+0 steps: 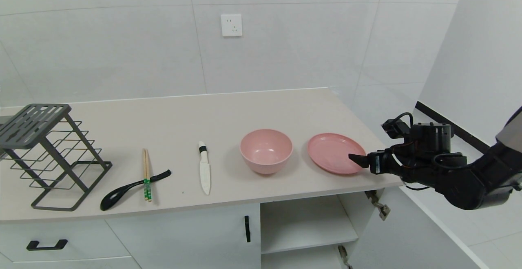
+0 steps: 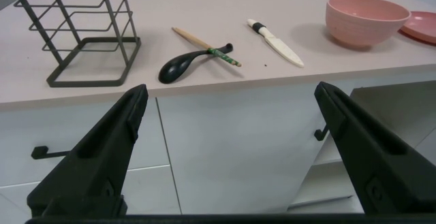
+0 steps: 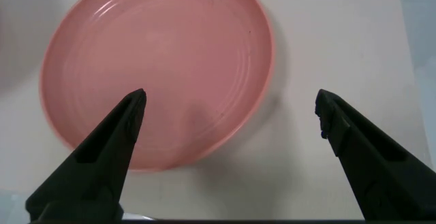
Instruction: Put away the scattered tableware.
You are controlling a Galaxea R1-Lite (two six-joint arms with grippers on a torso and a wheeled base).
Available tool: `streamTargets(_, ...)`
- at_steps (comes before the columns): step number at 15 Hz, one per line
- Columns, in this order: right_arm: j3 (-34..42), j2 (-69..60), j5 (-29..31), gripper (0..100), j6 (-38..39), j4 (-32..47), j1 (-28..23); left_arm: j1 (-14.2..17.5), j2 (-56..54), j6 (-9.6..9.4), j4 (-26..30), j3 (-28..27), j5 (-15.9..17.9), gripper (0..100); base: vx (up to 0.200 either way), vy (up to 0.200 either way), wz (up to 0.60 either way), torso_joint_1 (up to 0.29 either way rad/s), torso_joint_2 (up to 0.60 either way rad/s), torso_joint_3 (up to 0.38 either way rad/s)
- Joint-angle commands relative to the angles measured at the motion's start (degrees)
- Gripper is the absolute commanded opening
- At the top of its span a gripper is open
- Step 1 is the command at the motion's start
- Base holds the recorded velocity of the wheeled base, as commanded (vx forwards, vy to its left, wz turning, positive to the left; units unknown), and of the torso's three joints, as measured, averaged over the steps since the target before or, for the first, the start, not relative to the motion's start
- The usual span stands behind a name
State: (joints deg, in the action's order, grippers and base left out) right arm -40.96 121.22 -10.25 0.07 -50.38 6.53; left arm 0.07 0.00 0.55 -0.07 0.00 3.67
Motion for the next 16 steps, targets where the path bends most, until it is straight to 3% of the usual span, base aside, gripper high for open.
streamTargets(1,-2.7,2.5,0.3,100,0.1,-0.1,0.1,0.0,0.1,0.07,0.0,0.0,-0.1,100,0.0,0.0,0.0,0.0,0.0,0.0)
streamTargets(15,-5.0,8.1,0.3,100,0.8,-3.7,3.5,0.0,0.1,0.07,-0.1,0.0,-0.1,100,0.0,0.0,0.0,0.0,0.0,0.0)
streamTargets(16,-4.9,8.7,0.8,0,1.4,-3.6,3.9,0.0,0.1,0.15,0.0,0.0,-0.2,100,0.0,0.0,0.0,0.0,0.0,0.0)
